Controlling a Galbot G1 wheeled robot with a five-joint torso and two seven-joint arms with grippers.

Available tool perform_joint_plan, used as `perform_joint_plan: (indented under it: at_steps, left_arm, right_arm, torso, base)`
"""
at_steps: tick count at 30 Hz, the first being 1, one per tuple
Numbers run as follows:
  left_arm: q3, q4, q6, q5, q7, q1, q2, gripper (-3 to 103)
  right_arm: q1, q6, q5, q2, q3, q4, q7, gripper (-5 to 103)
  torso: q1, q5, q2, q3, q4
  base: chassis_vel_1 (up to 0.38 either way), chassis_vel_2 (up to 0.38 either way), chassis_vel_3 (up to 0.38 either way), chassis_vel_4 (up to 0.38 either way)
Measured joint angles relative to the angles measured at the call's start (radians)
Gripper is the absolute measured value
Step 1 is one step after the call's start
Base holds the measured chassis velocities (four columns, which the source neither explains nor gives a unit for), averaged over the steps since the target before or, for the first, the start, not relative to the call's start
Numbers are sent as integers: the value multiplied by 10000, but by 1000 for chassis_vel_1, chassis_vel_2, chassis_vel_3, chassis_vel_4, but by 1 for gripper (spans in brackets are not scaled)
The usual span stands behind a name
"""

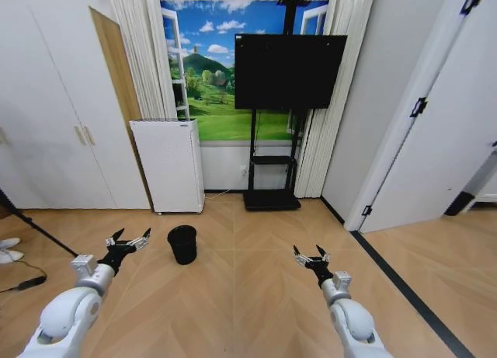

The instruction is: Pick up the trash bin and place the garbage on the floor into it.

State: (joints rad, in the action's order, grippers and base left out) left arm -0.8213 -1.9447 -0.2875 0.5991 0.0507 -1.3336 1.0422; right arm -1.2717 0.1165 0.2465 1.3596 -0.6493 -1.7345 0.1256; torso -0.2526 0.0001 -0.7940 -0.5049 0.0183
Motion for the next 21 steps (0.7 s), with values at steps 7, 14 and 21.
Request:
perform_joint_plan:
  at_steps: [7,14,21]
  left_arm:
    - [172,18,25,14,-369,-15,179,100]
    - [315,18,59,-100,-584,20,332,100]
    - [325,-30,15,-308,-720,-11,386,100]
  right_arm:
    - [96,-36,6,50,38,242,-28,100]
    - [105,-113,14,78,70,280,-128,100]
    - [26,-195,-71,58,31,255,-162,100]
  torso:
    - [-8,-2,11,-3,3]
    - [-13,0,16,-4,-2]
    - [-4,0,15,2,2]
  base:
    - [71,-40,-57,74]
    - [-41,41,62,-46]
    - [0,0,0,0]
